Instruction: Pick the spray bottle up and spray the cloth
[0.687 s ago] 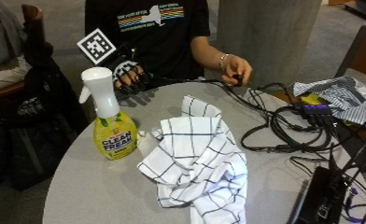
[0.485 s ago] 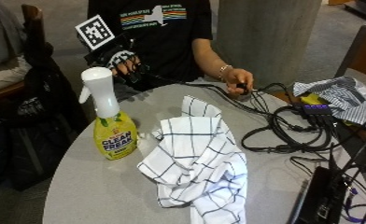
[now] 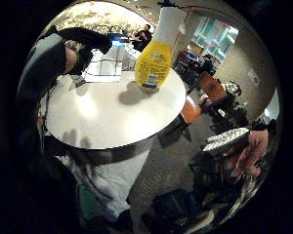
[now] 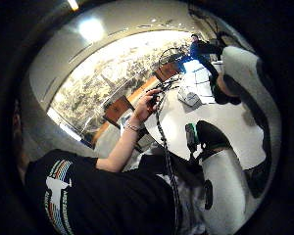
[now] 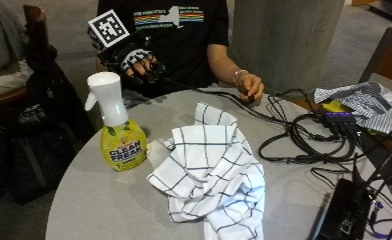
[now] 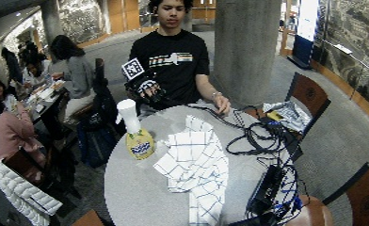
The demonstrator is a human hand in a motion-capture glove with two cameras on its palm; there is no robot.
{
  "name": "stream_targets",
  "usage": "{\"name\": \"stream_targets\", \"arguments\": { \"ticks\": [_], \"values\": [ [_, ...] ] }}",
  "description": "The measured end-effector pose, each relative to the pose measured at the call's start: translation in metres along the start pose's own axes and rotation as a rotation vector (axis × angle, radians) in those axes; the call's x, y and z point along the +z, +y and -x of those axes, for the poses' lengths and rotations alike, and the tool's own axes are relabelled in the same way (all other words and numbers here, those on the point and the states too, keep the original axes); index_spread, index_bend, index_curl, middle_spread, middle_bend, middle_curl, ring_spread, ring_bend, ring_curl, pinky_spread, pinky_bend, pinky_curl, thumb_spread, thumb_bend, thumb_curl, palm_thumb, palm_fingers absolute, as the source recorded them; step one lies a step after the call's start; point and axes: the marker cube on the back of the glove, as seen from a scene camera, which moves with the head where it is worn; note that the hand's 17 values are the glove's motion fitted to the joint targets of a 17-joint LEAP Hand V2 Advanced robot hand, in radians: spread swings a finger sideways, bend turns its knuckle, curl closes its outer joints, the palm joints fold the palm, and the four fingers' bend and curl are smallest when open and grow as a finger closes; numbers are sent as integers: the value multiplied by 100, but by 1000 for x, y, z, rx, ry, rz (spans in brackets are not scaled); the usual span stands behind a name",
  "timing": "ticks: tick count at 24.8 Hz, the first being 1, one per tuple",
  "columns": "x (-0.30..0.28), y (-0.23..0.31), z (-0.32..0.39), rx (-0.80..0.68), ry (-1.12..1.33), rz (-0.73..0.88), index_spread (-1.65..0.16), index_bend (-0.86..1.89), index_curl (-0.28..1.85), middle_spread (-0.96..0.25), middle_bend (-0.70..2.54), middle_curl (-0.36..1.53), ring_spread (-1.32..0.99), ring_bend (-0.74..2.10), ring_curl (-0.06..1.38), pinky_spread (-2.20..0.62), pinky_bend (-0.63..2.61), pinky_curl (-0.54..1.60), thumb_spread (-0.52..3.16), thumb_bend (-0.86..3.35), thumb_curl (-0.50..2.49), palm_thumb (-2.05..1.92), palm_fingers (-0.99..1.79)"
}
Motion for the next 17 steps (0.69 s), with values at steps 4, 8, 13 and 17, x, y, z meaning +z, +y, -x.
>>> {"name": "stream_targets", "arguments": {
  "ticks": [4, 8, 13, 17],
  "values": [
    [2, 2, 0, -10, -10, 24, -23, 20, 32, -6, 37, 30, -9, 35, 29, 1, 27, 25, 86, 26, 30, 77, 106],
    [0, 2, -1, 14, -7, -16, -24, 17, 33, -6, 33, 31, -9, 33, 30, 1, 26, 26, 89, 23, 32, 78, 106],
    [-2, 6, -5, 50, -85, -47, -26, 16, 34, -6, 31, 33, -10, 31, 30, 3, 23, 27, 93, 19, 35, 80, 106],
    [-1, 11, -13, 101, -207, -67, -26, 15, 34, -6, 30, 34, -10, 30, 31, 4, 21, 28, 95, 16, 36, 81, 106]
  ]
}}
